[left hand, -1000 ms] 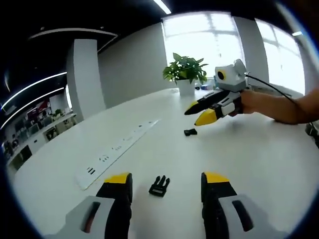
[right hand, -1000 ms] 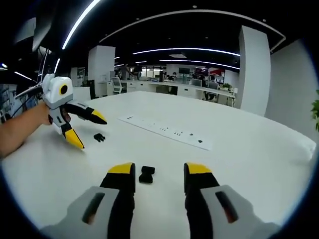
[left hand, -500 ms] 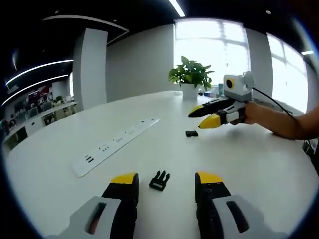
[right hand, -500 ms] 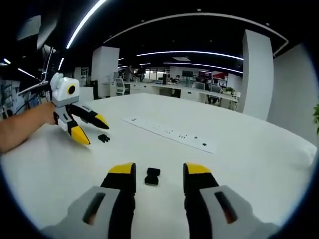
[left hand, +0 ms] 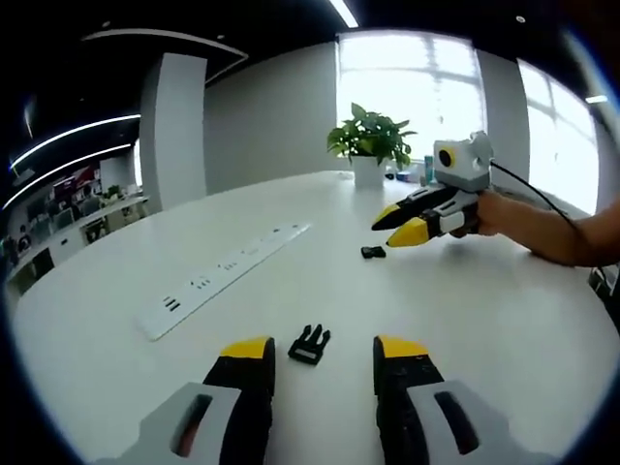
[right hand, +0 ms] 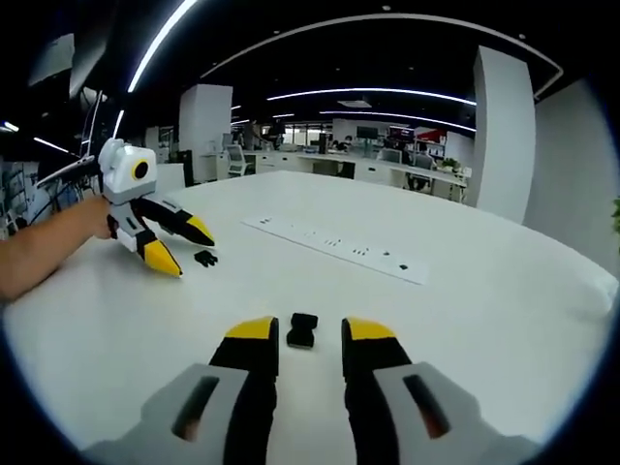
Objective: Snap the two parts of the plastic buckle together until the buckle closes and remains connected.
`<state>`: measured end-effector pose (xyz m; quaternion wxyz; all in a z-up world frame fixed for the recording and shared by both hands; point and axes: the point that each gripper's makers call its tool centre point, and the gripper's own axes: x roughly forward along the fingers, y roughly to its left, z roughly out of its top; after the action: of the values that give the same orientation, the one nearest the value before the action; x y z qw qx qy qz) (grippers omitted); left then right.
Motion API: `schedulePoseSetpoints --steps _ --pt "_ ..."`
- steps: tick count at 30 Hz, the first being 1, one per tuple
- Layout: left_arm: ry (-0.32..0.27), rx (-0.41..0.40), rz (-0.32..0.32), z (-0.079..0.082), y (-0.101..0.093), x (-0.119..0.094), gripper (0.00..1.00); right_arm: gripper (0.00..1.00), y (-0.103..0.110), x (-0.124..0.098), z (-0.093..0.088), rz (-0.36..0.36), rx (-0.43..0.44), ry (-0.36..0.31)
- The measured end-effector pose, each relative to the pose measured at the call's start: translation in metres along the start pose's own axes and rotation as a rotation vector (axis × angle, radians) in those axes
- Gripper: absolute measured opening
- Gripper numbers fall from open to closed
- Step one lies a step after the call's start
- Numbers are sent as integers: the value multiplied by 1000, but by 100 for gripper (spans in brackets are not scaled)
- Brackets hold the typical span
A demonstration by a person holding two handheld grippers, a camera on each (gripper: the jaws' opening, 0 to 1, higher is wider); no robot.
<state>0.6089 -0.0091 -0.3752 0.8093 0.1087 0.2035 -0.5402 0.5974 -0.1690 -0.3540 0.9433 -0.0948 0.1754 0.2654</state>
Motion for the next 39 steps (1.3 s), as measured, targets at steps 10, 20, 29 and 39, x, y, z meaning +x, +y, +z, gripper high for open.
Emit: schedulePoseSetpoints --steps 10,20,29,39 --pt "1 1 -3 -1 -4 2 35 21 0 -1 0 4 4 -3" --pt "6 -24 -27 -4 -10 1 29 19 -1 -2 -2 5 4 0" --pt "1 -39 -10 -4 -7 0 25 16 -2 -1 -4 -11 29 0" --pt "3 -30 -3 -4 -4 2 25 24 4 12 -13 -39 -46 50"
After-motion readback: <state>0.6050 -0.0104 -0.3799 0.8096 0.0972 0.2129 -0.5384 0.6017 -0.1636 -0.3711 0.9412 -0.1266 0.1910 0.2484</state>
